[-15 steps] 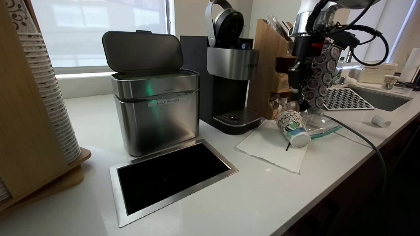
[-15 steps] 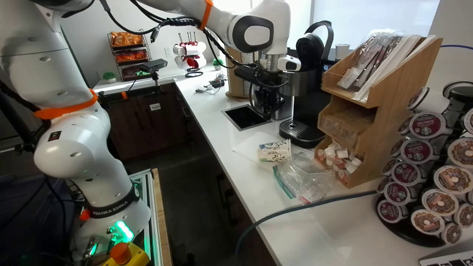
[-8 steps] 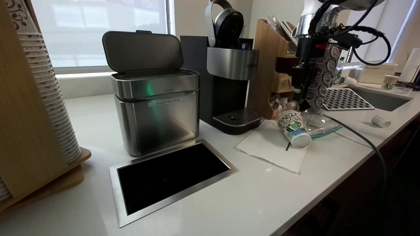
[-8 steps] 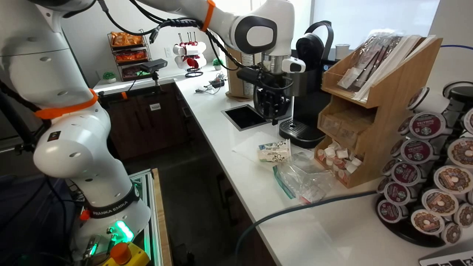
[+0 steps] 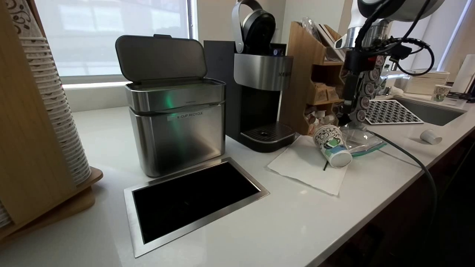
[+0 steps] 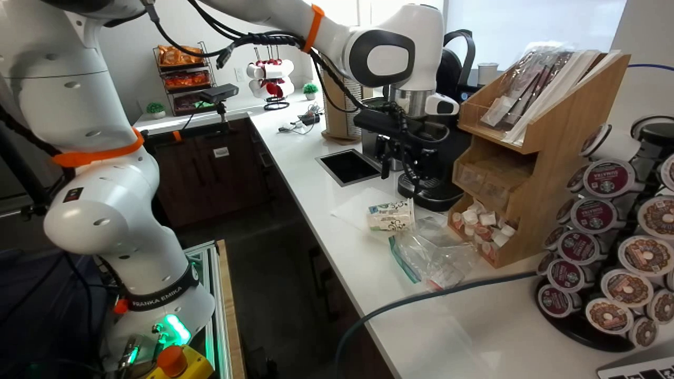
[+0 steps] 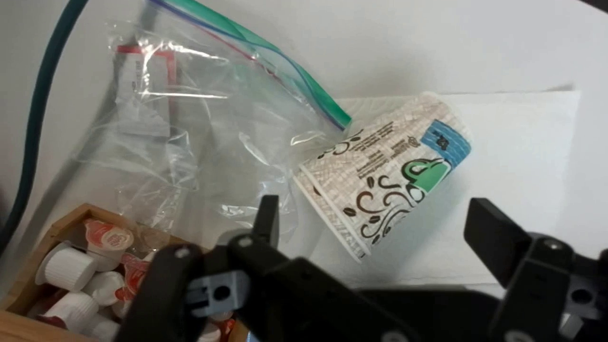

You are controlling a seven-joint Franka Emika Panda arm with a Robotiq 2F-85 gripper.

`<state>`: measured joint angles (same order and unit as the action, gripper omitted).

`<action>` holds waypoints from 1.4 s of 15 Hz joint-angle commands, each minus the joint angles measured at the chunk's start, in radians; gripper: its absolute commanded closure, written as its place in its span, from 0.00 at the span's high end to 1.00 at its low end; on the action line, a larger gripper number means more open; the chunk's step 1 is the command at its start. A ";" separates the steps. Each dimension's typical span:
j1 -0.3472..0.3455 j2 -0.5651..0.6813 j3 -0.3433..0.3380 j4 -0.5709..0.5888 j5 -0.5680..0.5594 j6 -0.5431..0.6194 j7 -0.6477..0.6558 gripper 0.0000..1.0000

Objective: Place the stacked coffee cups on the napkin upright.

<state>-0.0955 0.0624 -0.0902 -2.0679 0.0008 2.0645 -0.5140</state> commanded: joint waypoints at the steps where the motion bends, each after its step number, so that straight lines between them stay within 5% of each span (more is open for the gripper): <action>1: -0.014 0.066 0.005 0.054 -0.014 0.006 -0.135 1.00; 11: -0.023 0.170 0.049 0.127 0.015 0.068 -0.446 1.00; 21: -0.023 0.236 0.073 0.165 0.008 0.012 -0.553 0.95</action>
<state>-0.1044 0.2671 -0.0325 -1.9381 0.0031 2.1205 -1.0291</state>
